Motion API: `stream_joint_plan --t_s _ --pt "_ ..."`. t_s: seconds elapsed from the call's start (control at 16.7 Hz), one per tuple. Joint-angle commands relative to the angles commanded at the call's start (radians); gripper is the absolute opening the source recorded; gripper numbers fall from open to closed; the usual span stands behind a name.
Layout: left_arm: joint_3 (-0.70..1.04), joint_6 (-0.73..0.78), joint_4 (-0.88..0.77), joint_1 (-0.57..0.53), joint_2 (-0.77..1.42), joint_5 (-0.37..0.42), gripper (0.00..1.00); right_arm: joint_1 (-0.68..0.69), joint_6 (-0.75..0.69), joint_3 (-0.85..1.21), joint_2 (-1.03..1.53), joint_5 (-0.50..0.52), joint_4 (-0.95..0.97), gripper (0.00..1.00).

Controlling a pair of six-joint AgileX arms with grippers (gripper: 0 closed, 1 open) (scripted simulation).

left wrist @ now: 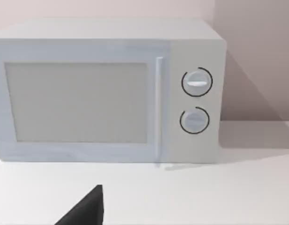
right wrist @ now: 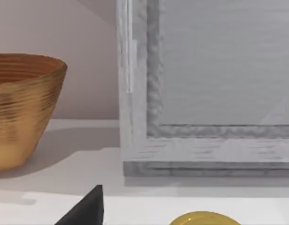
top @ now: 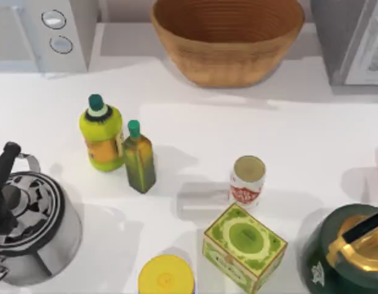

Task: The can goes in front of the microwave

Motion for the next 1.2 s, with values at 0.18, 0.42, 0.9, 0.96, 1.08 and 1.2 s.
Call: stream_joint_plan --t_s 0.18,0.42,0.9,0.96,1.08,1.2 --pt "0.009 0.001 -0.006 -0.003 0.008 0.001 1.00 0.000 0.000 0.000 0.000 0.000 0.000 1.00" --pt "0.135 0.015 -0.097 -0.044 0.136 0.007 1.00 0.000 0.000 0.000 0.000 0.000 0.000 1.00" --pt "0.700 0.051 -0.530 -0.242 0.749 0.018 1.00 0.000 0.000 0.000 0.000 0.000 0.000 1.00" --pt "0.789 0.054 -0.597 -0.276 0.846 0.019 1.00 0.000 0.000 0.000 0.000 0.000 0.000 1.00" --pt "0.972 0.056 -0.733 -0.349 1.046 0.022 1.00 0.000 0.000 0.000 0.000 0.000 0.000 1.00" --pt "1.158 0.056 -0.868 -0.425 1.248 0.025 1.00 0.000 0.000 0.000 0.000 0.000 0.000 1.00"
